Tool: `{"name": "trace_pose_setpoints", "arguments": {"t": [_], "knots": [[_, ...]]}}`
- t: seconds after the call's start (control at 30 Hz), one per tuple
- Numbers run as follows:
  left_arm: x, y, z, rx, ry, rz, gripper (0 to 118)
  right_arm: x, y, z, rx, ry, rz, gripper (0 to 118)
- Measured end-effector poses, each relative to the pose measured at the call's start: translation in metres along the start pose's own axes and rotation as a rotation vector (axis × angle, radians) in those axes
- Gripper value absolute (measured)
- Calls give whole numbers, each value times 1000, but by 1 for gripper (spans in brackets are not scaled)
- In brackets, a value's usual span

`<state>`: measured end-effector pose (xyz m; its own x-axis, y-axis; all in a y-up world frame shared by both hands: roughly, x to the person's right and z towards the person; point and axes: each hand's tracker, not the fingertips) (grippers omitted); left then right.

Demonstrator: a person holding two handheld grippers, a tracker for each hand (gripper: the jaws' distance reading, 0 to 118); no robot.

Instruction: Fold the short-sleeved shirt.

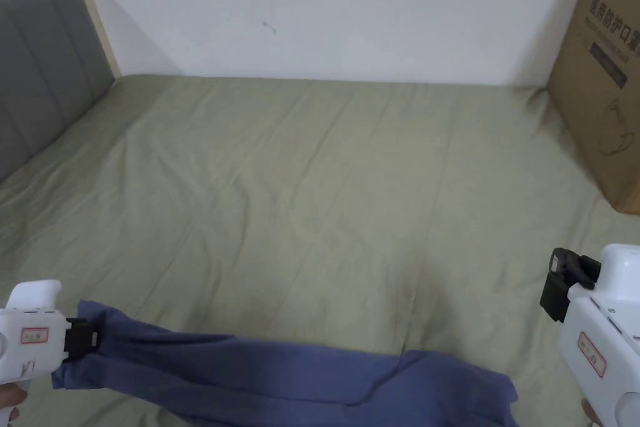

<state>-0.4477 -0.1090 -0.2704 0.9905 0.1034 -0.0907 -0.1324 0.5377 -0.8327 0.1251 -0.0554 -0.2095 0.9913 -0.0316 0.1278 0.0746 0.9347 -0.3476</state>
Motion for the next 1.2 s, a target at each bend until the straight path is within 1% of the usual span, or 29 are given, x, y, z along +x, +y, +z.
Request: {"name": "trace_pose_setpoints", "arguments": {"t": [0.1, 0.2, 0.37, 0.47, 0.57, 0.67, 0.77, 0.8, 0.83, 0.87, 0.9, 0.93, 0.97, 1.0, 1.13, 1.2], "knots": [[34, -4, 9, 13, 13, -22, 10, 6, 0, 4, -7, 6, -7, 0], [75, -4, 13, 4, -29, -85, 10, 9, 0, 6, -6, 10, -8, 0], [147, -8, 5, -67, -197, -106, 10, 12, 1, 12, 1, 18, -10, 0], [180, -14, -17, -126, -275, -148, 10, 15, 3, 17, 10, 17, -7, 0], [216, -23, -33, -189, -336, -156, 10, 18, 4, 20, 23, 9, -12, 0], [245, -32, -54, -234, -334, -167, 10, 23, 4, 21, 25, 8, -19, 0], [265, -43, -71, -265, -291, -180, 10, 26, 5, 24, 31, 1, -26, 0], [269, -47, -75, -265, -273, -201, 12, 28, 5, 25, 35, -1, -27, 0], [273, -52, -77, -261, -263, -210, 21, 29, 6, 26, 38, -2, -29, 0], [273, -54, -78, -260, -270, -203, 38, 29, 6, 26, 41, -4, -30, 0], [272, -54, -77, -260, -288, -192, 73, 30, 6, 27, 42, -4, -32, 0], [271, -54, -75, -269, -337, -168, 98, 30, 6, 26, 43, -3, -34, 0], [271, -51, -71, -276, -360, -155, 112, 30, 6, 26, 42, -2, -35, 0], [270, -50, -66, -267, -362, -142, 115, 30, 7, 26, 42, -1, -36, 0], [261, -38, -37, -194, -386, -127, 115, 29, 8, 25, 42, 3, -31, 0], [251, -33, -23, -126, -393, -109, 115, 29, 9, 25, 44, 8, -31, 0]]}}
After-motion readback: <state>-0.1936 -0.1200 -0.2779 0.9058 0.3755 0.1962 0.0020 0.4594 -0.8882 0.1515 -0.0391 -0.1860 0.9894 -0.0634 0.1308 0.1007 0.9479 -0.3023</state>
